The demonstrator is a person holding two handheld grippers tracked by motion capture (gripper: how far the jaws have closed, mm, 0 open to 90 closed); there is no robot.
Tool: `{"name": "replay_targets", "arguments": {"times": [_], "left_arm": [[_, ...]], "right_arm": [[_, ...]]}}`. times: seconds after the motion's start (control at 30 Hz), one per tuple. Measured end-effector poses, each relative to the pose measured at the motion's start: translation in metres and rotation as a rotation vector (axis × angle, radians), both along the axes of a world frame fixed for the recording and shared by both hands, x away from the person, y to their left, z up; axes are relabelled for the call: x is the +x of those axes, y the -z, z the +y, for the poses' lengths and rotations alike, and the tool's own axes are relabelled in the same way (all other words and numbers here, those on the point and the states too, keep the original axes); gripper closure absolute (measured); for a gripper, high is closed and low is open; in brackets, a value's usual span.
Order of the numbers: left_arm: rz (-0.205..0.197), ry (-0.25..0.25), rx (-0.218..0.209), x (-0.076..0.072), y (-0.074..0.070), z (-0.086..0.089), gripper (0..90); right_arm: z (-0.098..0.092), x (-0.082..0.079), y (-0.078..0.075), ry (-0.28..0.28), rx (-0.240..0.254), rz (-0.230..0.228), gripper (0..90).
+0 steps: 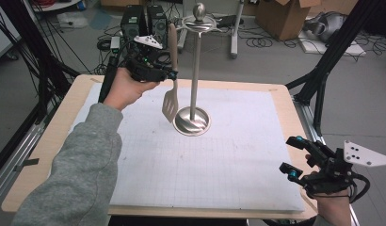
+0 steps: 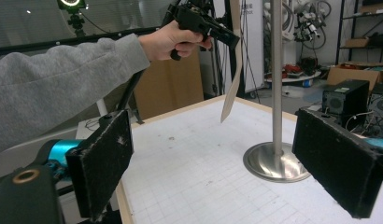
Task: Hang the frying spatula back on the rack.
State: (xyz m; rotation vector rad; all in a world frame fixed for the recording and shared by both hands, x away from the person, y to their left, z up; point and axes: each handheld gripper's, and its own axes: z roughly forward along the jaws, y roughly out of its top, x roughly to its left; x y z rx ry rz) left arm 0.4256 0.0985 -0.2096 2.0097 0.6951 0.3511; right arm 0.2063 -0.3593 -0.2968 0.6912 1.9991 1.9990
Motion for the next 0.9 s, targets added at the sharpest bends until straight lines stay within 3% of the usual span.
{"name": "replay_targets", "arguments": {"times": [0.1,0.4,0.67,0.9], "left_arm": [[0.005,-0.002,0.019,0.0008,0.0003,-0.0011,77.0],[0.009,-0.004,0.008,0.0021,-0.0008,-0.0027,77.0],[0.008,-0.011,0.024,0.0035,-0.0035,-0.0018,77.0],[0.016,0.009,0.024,0.0039,-0.0045,-0.0020,77.0]], "right_arm": [[0.0011,-0.0003,-0.0004,-0.003,-0.001,0.002,11.4],[0.0016,-0.0027,-0.0029,-0.004,-0.002,-0.009,11.4],[0.0012,-0.0032,-0.0023,-0.003,0.000,-0.005,11.4],[0.0024,-0.0027,-0.0016,-0.007,-0.008,0.001,11.4]]}}
